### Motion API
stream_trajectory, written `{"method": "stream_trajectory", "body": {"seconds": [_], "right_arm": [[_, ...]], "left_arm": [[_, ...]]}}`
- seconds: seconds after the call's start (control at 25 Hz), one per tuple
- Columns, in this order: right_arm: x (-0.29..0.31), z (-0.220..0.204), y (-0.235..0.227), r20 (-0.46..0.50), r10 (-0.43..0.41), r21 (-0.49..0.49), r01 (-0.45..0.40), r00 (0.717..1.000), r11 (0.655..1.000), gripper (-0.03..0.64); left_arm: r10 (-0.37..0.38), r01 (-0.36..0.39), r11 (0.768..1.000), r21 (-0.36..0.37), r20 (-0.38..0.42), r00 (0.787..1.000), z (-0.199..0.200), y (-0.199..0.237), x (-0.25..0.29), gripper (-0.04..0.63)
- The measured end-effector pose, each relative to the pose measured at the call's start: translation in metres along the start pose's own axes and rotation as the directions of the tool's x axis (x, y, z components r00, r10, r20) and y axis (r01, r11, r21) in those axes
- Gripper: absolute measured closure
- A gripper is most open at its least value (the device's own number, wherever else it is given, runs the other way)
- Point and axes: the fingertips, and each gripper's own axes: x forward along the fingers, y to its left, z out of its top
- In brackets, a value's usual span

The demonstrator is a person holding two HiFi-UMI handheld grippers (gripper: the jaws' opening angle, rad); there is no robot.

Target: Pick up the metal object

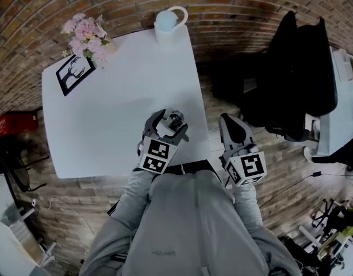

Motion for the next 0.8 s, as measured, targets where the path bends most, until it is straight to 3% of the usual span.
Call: {"method": "stream_trajectory", "body": {"seconds": [0.52, 0.8], "right_arm": [[-0.029, -0.036, -0.002, -0.044, -0.065, 0.063, 0.068, 0.997, 0.996, 0.592], [-0.039, -0.048, -0.003, -0.066, -0.081, 0.082, 0.086, 0.995, 0.993, 0.592]], "left_arm": [[0.027, -0.008, 0.995, 0.103, -0.184, 0.983, -0.047, -0.009, 0.046, 0.238], [0.036, -0.014, 0.996, 0.091, -0.247, 0.968, -0.059, -0.002, 0.058, 0.238]]}}
